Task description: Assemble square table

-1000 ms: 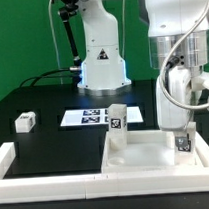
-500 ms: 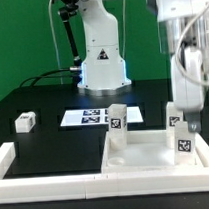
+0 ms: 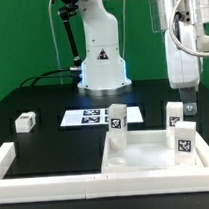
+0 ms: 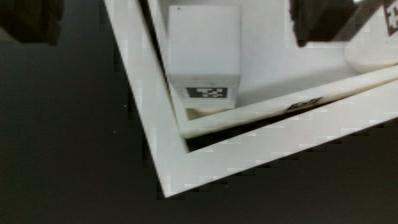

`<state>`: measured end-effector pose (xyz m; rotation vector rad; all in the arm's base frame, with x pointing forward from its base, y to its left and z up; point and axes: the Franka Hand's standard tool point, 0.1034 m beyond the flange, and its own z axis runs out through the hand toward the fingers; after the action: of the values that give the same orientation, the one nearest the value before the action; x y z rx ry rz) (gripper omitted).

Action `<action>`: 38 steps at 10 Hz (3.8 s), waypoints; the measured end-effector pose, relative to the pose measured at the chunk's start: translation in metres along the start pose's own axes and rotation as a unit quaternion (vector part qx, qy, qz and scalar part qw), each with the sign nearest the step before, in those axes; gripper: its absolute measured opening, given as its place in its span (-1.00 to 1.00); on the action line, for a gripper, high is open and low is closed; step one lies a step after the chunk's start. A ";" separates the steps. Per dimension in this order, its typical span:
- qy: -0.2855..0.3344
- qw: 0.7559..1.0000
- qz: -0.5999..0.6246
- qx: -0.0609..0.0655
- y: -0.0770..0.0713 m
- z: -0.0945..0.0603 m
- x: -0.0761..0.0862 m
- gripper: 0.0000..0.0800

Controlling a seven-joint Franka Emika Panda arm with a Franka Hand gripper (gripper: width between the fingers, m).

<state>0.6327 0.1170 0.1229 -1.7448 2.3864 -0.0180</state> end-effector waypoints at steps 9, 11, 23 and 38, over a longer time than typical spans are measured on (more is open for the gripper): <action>0.005 0.987 -0.162 0.005 0.015 -0.013 0.042 0.62; 0.011 0.948 -0.318 0.009 0.010 -0.031 0.092 0.62; 0.059 0.653 -0.755 -0.011 0.058 -0.021 0.214 0.62; -0.082 0.554 -0.808 -0.182 0.118 -0.011 0.391 0.62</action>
Offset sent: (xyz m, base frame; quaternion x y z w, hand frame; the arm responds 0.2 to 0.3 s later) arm 0.0000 0.0000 0.0000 0.0000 0.0000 0.0000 1.0000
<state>0.4052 -0.2176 0.0643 -3.1076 -0.1138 0.3628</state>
